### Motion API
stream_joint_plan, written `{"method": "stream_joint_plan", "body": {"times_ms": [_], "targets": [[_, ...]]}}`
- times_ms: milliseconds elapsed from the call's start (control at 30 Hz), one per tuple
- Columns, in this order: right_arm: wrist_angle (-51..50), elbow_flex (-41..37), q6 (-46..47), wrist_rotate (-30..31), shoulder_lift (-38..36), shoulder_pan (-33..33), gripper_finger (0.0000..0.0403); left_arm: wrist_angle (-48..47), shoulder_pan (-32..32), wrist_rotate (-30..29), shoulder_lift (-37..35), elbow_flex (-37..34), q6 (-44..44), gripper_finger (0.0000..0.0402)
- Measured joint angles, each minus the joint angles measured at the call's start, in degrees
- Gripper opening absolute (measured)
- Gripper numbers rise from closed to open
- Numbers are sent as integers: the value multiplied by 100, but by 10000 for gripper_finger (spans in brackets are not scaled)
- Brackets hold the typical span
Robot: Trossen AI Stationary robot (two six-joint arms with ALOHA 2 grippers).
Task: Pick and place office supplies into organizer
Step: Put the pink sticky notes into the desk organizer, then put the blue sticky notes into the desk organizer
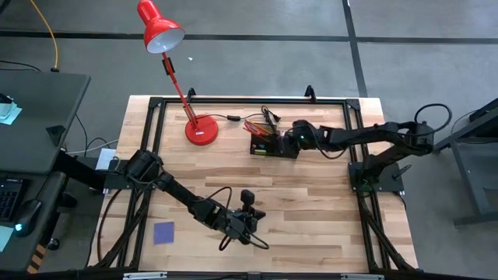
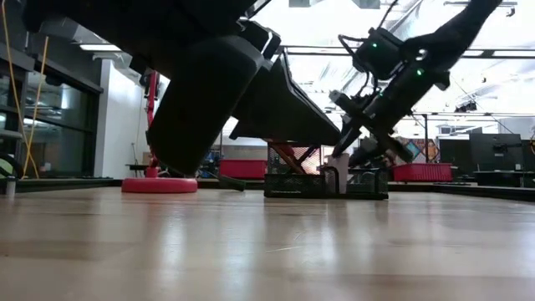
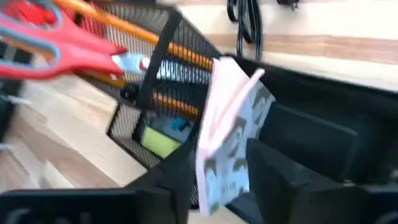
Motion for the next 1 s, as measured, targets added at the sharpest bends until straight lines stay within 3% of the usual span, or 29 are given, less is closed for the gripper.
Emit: {"method": "stream_joint_plan", "body": {"times_ms": [167, 367, 600, 733, 833, 1000], "targets": [[-1652, 681, -295, 62, 0, -13, 193, 98, 0, 266, -2, 0, 0, 12], [-2937, 1331, -643, 607, 0, 15, 227, 84, 0, 375, -2, 0, 0, 12], [-3895, 1901, -918, 1430, 0, 132, 215, 75, 0, 377, -2, 0, 0, 12], [-3872, 1868, -1424, 1488, -2, 278, 202, -41, 0, 482, -2, 0, 85, 12], [-3815, 1696, -1656, 1549, -2, 588, 200, -303, -2, 506, -2, 0, 62, 12], [-4035, 1523, -1710, 2303, -62, 1257, 202, -292, -4, 447, -2, 0, -341, 12]]}}
